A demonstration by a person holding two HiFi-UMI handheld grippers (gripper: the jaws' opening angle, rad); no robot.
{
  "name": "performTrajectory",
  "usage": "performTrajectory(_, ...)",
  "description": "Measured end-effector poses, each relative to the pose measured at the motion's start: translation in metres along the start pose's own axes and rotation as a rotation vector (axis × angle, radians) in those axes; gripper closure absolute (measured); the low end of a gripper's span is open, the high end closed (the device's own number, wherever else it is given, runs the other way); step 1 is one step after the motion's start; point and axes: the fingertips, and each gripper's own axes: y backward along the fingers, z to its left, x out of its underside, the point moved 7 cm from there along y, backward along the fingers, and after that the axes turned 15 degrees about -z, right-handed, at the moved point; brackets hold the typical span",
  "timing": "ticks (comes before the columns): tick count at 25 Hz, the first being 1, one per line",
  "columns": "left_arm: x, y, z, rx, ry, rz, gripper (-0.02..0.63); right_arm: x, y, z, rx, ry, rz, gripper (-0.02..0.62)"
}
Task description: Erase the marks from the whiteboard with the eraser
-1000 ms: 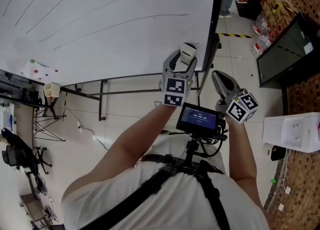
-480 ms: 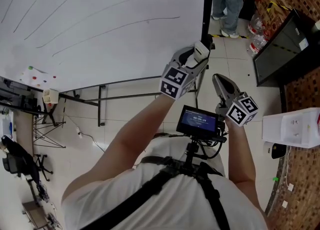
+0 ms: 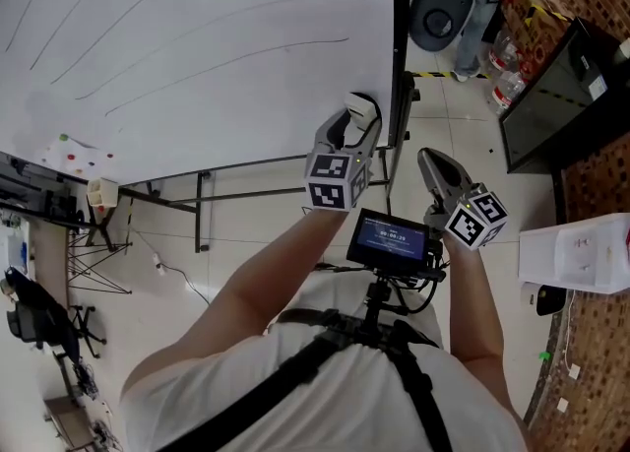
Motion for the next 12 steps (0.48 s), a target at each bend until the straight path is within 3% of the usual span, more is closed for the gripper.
performTrajectory(5,0.003,-0.028,-0.032,0.167,-0.082,0.069,0.341,-0.005,0.008,-0.004,0.022,0.002,-0.008,0.575)
performTrajectory(9,0.002,-0.024,-0.026,0.167,-0.082,0.085,0.341,-0.009,0.012,-0.009,0.034,0.002,-0.018,0.575)
performTrajectory(12,-0.003,-0.007,0.000,0.098,-0.021,0.067,0.341,-0.007,0.010,-0.011,0.030,-0.002,-0.015,0.575)
